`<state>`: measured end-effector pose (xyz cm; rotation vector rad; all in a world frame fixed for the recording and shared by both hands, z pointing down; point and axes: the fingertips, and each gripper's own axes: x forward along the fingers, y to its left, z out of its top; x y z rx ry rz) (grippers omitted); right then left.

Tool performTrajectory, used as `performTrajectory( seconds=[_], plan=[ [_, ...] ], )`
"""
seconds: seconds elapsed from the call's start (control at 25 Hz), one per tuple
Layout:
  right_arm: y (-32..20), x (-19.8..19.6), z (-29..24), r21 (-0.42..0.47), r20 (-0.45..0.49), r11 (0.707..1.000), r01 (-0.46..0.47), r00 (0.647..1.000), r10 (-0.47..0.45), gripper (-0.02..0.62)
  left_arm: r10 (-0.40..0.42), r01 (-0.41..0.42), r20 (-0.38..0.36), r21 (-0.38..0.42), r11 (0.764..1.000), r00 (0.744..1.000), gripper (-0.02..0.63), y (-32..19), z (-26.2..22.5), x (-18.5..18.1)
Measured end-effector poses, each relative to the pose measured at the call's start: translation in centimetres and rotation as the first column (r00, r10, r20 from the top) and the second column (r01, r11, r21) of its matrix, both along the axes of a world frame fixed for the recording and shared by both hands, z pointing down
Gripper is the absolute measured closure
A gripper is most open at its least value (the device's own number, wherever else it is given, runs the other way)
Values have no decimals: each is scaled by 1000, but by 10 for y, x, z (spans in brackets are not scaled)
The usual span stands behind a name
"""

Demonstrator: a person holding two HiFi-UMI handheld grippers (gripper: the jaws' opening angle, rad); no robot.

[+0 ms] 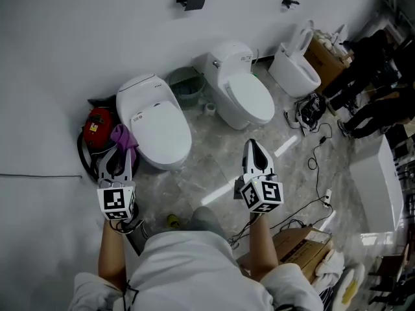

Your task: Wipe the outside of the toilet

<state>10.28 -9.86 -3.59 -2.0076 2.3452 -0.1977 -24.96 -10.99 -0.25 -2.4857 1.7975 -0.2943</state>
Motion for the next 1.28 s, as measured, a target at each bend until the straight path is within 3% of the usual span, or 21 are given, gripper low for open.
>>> performTrajectory(
  seconds=[0.64, 1.28],
  plan=[
    [10, -41, -3, 5, -57, 997, 75, 996, -75, 591, -31, 31, -8, 30, 999, 999, 531, 18, -11, -22],
    [21, -45, 0, -5, -50, 997, 77, 996, -77, 591, -30, 29, 9, 44, 999, 1000, 531, 32, -17, -24]
  ],
)
